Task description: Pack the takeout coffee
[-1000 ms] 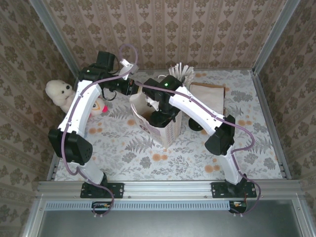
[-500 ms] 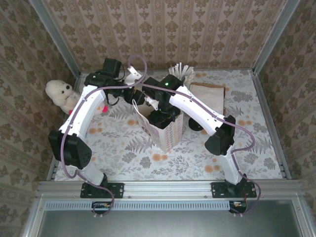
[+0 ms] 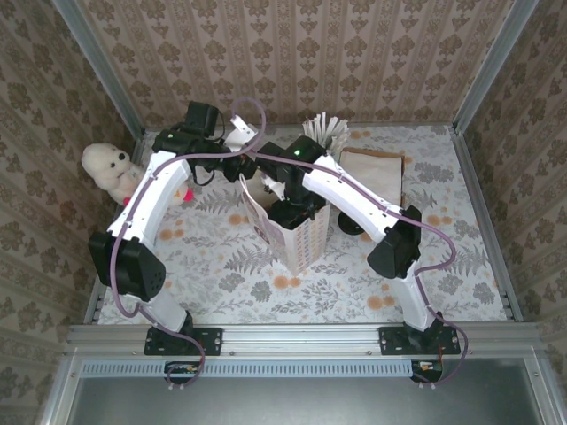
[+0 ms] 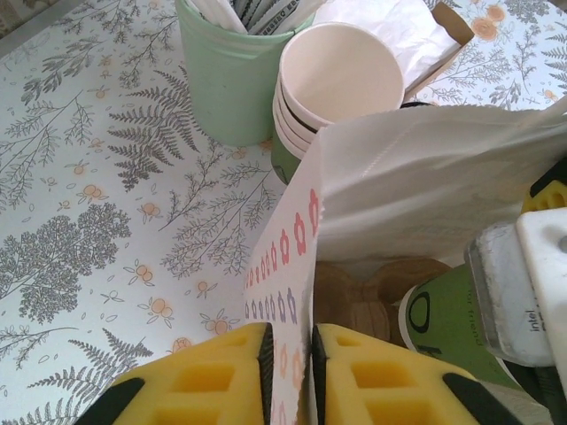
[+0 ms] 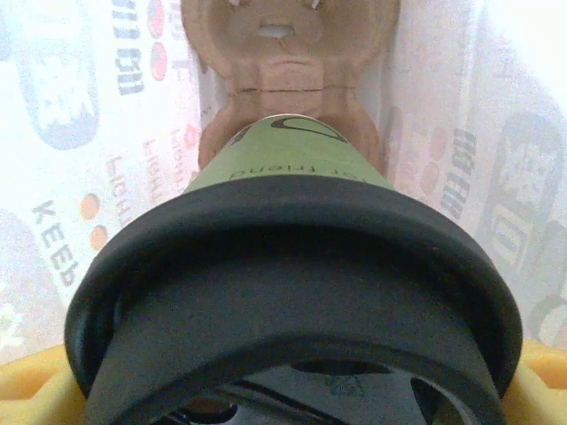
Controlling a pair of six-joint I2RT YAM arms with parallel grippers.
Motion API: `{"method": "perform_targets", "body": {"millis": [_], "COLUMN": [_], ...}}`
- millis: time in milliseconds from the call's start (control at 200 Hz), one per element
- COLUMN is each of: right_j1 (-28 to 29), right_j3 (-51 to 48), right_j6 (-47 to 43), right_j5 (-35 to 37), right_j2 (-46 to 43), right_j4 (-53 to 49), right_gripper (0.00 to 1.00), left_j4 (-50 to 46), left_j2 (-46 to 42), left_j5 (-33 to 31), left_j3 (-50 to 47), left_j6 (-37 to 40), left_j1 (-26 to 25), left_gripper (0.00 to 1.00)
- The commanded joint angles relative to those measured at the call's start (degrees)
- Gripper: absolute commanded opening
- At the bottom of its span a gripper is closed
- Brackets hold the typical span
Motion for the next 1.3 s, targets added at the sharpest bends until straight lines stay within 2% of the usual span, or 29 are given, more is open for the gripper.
{"method": "perform_targets", "body": {"millis": [0, 410, 610, 730, 1060, 1295], "right_j1": [-0.6, -1.6, -1.7, -1.7, -3.4, -3.8], "right_j3": [-1.3, -1.5, 2.7, 4.1, 7.8, 12.3], "right_j6": [-0.5, -0.8, -0.9, -1.2, 2.9, 3.4], "right_j5": [1.1, -0.7, -4.1, -8.0, -4.7, -10.8], "right_j2": [0.7, 3.8, 6.6, 6.5, 10.3, 11.0], "right_j4": [-7.0, -6.5, -6.9, -5.0, -3.3, -1.1], "right_gripper": [0.41, 0.4, 0.39, 0.39, 0.38, 0.37], "left_j4": [0.0, 2.5, 5.4, 6.0, 6.3, 6.1], "left_j2": [0.2, -0.9, -1.9, -2.0, -2.0, -1.9], "left_j5": [2.0, 3.4, 4.4, 7.6, 10.2, 11.7], "left_j3": [0.7, -1.1, -2.9, -3.0, -3.6, -3.7], "left_j6": [0.5, -0.5, -1.1, -1.0, -0.3, 1.6], "left_j1": [0.9, 1.1, 1.1, 1.0, 0.9, 0.7], "left_gripper": [0.15, 0.0, 0.0, 0.0, 0.0, 0.0]}}
